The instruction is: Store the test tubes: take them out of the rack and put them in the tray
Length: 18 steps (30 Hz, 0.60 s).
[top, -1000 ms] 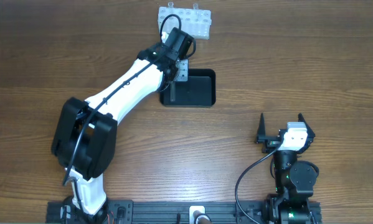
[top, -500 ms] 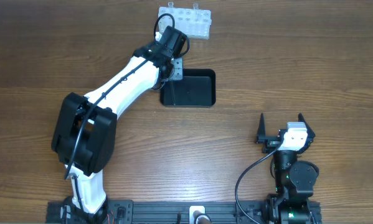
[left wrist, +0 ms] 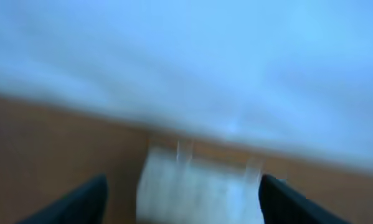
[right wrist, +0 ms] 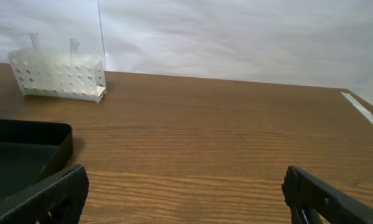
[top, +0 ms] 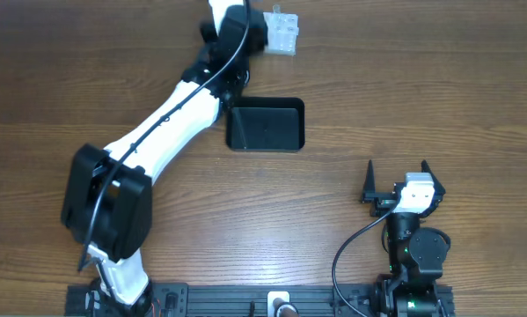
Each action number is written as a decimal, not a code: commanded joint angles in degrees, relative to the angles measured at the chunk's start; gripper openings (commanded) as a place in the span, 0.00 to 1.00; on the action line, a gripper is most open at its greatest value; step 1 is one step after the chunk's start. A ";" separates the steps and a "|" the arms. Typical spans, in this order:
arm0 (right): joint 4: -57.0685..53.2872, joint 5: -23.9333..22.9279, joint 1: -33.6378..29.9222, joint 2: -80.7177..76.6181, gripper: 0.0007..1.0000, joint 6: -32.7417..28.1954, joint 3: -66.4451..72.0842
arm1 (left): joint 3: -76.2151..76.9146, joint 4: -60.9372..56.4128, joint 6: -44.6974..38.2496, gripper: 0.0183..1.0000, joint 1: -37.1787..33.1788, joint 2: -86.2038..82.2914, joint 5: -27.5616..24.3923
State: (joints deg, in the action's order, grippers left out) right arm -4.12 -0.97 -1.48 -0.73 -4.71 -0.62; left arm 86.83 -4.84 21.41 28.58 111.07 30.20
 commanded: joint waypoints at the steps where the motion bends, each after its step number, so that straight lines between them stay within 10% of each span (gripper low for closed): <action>1: -0.15 0.09 -0.20 0.39 0.99 -0.09 0.33 | 0.20 -9.27 -6.08 0.78 -1.03 1.18 6.97; 18: -0.15 0.09 -0.20 0.39 0.99 -0.09 0.33 | 0.26 -35.71 -6.29 1.00 -2.84 16.31 6.71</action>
State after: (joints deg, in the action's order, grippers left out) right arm -4.14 -0.97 -1.48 -0.73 -4.73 -0.62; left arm 86.98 -39.05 15.81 26.98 125.56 36.47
